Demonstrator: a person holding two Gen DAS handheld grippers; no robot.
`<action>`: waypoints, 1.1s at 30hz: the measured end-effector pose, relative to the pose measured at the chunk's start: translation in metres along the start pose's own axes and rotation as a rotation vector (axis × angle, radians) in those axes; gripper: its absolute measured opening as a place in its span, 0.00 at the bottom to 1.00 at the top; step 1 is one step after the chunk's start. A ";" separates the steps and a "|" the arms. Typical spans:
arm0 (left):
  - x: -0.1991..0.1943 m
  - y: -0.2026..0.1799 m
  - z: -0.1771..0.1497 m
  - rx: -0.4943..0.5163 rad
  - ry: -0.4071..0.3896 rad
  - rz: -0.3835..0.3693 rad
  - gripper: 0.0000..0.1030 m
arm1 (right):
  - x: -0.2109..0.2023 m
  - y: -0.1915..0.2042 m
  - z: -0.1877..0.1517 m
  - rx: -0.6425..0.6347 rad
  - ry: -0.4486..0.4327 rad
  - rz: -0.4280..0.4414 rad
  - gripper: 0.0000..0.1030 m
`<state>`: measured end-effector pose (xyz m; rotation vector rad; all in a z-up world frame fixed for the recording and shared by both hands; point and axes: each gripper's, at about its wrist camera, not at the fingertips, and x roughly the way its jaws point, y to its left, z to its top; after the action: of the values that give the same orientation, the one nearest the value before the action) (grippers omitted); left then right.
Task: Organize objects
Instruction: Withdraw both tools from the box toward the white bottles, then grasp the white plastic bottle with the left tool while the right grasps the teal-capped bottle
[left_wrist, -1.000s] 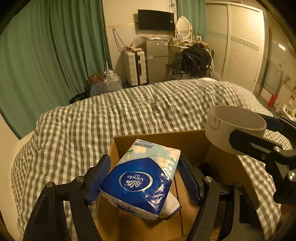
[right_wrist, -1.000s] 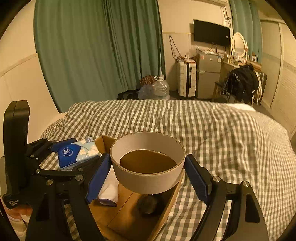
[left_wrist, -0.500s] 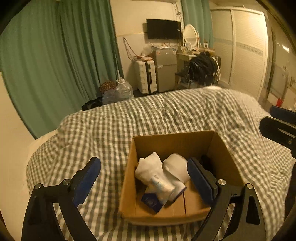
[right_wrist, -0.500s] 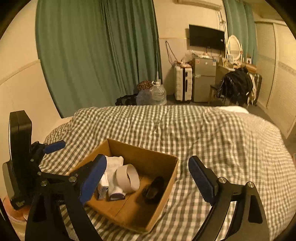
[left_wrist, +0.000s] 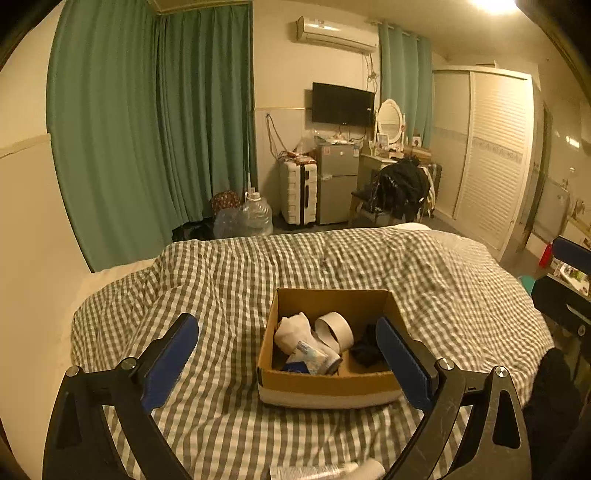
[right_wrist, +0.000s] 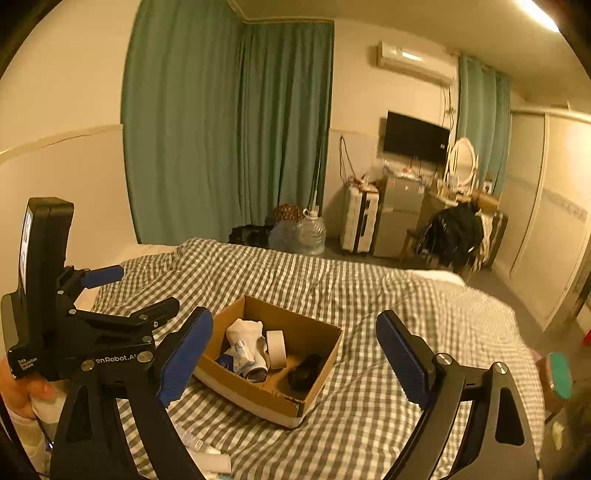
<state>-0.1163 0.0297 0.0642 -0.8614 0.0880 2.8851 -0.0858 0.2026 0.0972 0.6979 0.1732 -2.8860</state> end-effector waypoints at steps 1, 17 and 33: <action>-0.004 0.000 0.000 0.001 -0.001 0.000 0.98 | -0.009 0.004 0.001 -0.011 0.000 -0.009 0.88; -0.038 0.028 -0.061 -0.046 0.016 0.066 1.00 | -0.039 0.045 -0.036 -0.106 0.051 0.055 0.88; 0.013 0.024 -0.181 -0.086 0.223 0.080 1.00 | 0.055 0.074 -0.172 -0.117 0.377 0.227 0.88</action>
<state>-0.0323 -0.0096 -0.0933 -1.2203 0.0205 2.8716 -0.0439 0.1492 -0.0861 1.1512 0.2865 -2.4851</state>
